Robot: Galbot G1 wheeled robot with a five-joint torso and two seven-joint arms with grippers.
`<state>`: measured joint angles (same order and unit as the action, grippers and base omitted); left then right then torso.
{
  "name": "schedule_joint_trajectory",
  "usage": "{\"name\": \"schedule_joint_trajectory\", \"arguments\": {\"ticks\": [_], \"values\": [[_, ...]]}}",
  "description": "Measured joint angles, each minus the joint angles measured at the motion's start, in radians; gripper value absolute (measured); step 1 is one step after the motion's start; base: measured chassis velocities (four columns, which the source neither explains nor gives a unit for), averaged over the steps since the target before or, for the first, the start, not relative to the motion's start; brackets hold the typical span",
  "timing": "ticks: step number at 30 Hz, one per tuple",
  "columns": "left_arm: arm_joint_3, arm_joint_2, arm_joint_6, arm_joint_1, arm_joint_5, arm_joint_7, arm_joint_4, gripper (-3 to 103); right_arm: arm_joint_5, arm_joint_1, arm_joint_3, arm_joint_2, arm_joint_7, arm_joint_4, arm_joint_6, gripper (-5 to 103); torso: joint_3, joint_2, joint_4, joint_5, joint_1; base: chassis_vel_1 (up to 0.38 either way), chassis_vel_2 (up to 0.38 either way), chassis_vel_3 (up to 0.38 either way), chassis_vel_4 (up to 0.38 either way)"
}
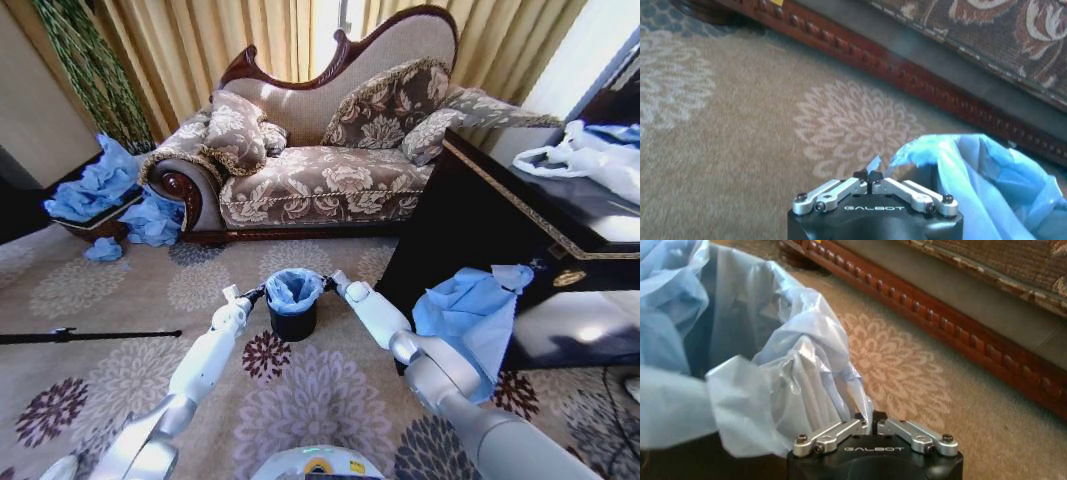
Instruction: Place a garbage bag over the trash bin.
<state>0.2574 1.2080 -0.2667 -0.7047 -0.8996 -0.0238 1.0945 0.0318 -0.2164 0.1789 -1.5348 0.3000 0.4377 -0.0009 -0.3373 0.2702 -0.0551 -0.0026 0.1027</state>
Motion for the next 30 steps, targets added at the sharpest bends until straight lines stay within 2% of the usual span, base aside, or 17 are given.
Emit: {"name": "schedule_joint_trajectory", "arguments": {"ticks": [13,30], "values": [[0.029,-0.016,-0.006,-0.09,0.004,-0.003,0.112,0,0.026,-0.054,0.049,0.038,-0.001,0.092,0.002,0,0.0,0.0,0.0002,0.0,0.0,0.0,0.0,0.0,0.0],[0.031,-0.028,-0.002,-0.142,0.013,0.015,0.161,0,0.03,-0.126,0.039,0.079,-0.013,0.149,0.024,0,0.0,0.0,0.0002,0.0,0.0,0.0,0.0,0.0,0.0]]}}
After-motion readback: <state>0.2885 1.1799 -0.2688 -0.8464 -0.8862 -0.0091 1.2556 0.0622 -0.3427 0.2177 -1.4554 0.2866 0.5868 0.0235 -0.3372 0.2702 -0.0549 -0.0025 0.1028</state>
